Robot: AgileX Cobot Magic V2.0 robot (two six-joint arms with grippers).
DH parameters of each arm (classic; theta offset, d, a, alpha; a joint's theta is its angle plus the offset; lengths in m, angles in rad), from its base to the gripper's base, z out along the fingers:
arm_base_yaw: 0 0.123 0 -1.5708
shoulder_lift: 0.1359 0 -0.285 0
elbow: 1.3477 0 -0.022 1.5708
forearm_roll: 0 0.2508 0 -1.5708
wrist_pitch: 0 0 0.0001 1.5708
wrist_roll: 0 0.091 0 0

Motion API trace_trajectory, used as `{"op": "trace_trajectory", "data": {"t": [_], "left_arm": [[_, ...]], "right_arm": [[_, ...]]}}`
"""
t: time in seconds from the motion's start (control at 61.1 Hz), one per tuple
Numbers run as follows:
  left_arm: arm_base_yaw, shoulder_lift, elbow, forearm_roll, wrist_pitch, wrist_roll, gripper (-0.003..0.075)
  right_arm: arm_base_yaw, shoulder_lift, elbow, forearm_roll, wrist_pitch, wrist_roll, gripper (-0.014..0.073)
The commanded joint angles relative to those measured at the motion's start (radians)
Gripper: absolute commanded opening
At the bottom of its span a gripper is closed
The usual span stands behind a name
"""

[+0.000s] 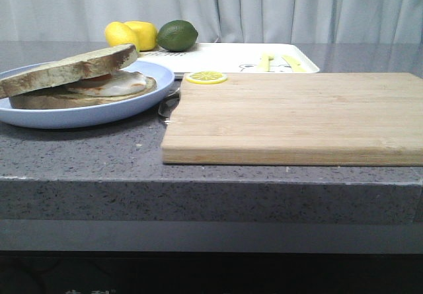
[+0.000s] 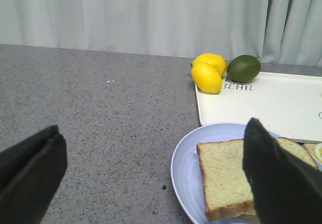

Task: Place bread and move sandwich to tray
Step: 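Move the left gripper to the rim of the blue plate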

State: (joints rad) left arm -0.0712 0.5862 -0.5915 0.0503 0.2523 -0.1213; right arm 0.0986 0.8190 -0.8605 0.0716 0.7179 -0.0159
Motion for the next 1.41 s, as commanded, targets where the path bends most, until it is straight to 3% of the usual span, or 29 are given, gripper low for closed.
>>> {"op": "trace_trajectory", "data": {"t": [0.0,0.229,0.36,0.491,0.834,1.39], "left_arm": [[0.000,0.007,-0.039,0.001,-0.078,-0.003,0.0691],[0.000,0.007,-0.039,0.001,-0.078,-0.003,0.0691],[0.000,0.013,-0.040,-0.006,-0.083,-0.003,0.0691],[0.000,0.101,-0.087,-0.017,-0.017,-0.003,0.0691],[0.000,0.572,-0.366,-0.060,0.239,-0.003,0.0691],[-0.010,0.897,-0.479,-0.062,0.233,-0.003,0.0691]], "right_arm": [[-0.005,-0.151,0.104,0.008,-0.170,0.005,-0.0060],[-0.005,-0.456,0.397,0.008,-0.321,0.005,-0.0060],[-0.005,-0.537,0.469,0.008,-0.358,0.005,-0.0060],[-0.005,-0.546,0.492,0.008,-0.407,0.005,-0.0060],[-0.005,-0.546,0.492,0.008,-0.414,0.005,-0.0060],[-0.005,-0.546,0.492,0.008,-0.415,0.005,-0.0060]]}}
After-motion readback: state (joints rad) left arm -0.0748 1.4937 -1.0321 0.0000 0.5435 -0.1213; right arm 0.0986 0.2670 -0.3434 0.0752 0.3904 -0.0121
